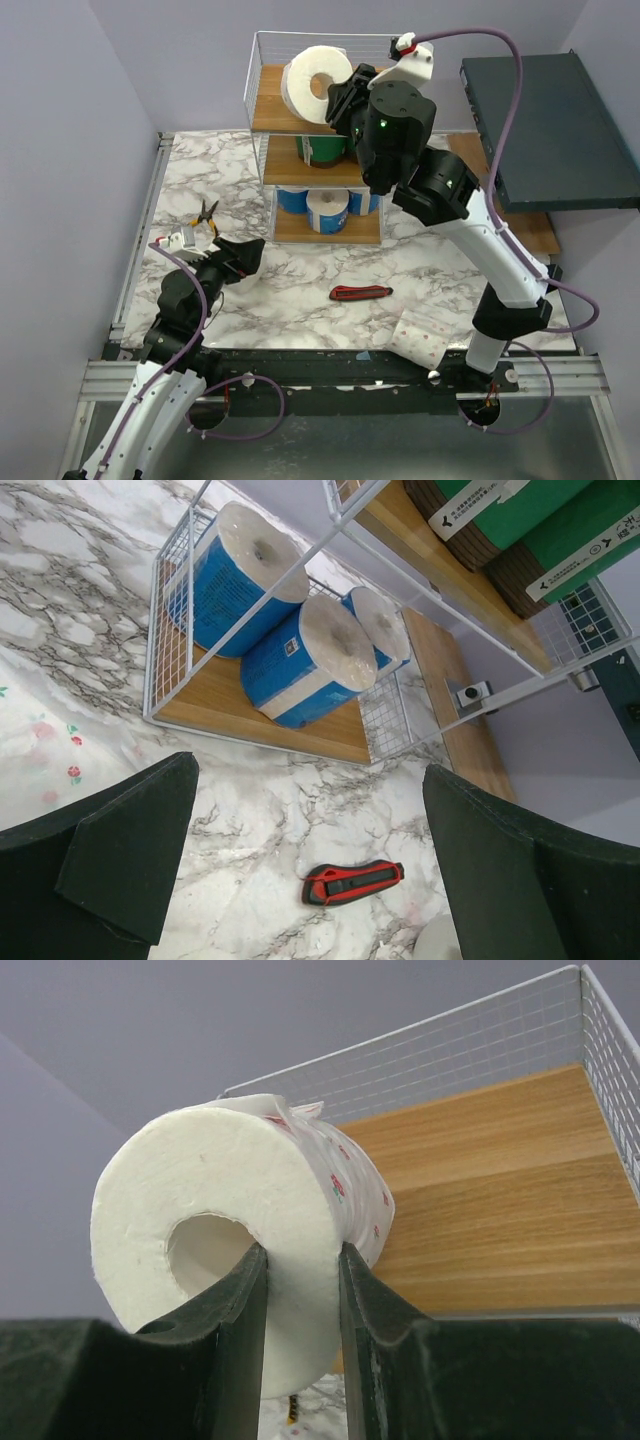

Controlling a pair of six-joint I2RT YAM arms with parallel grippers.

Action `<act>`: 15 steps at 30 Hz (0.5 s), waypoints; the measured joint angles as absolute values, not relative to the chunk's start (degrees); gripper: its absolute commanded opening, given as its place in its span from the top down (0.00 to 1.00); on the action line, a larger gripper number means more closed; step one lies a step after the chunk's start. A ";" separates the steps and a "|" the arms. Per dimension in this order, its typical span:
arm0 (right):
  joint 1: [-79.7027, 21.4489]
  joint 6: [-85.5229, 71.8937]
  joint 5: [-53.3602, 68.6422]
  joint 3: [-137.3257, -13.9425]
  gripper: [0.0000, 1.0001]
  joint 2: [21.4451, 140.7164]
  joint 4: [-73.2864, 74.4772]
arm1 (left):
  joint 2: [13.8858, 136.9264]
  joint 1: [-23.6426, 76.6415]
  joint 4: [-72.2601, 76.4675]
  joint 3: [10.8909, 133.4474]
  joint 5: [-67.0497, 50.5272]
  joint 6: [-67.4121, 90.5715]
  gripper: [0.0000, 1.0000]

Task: Place and organize the paper towels onto the shelf
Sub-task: Place the paper towel on the shelf.

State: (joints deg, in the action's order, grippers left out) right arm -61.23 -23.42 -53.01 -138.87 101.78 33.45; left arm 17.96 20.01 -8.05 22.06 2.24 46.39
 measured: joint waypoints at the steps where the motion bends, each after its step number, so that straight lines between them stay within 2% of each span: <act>1: -60.27 -24.01 -52.29 -139.41 0.99 102.26 33.39 | 18.13 20.01 -7.84 22.06 2.13 46.41 0.01; 15: -52.80 -32.47 -40.93 -141.67 0.99 106.54 33.32 | 19.11 20.01 -6.94 22.06 1.93 46.37 0.01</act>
State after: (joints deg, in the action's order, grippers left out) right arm -52.80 -32.47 -40.93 -141.67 106.54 33.32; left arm 19.11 20.01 -6.94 22.06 1.93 46.37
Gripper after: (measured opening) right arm 0.307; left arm 0.985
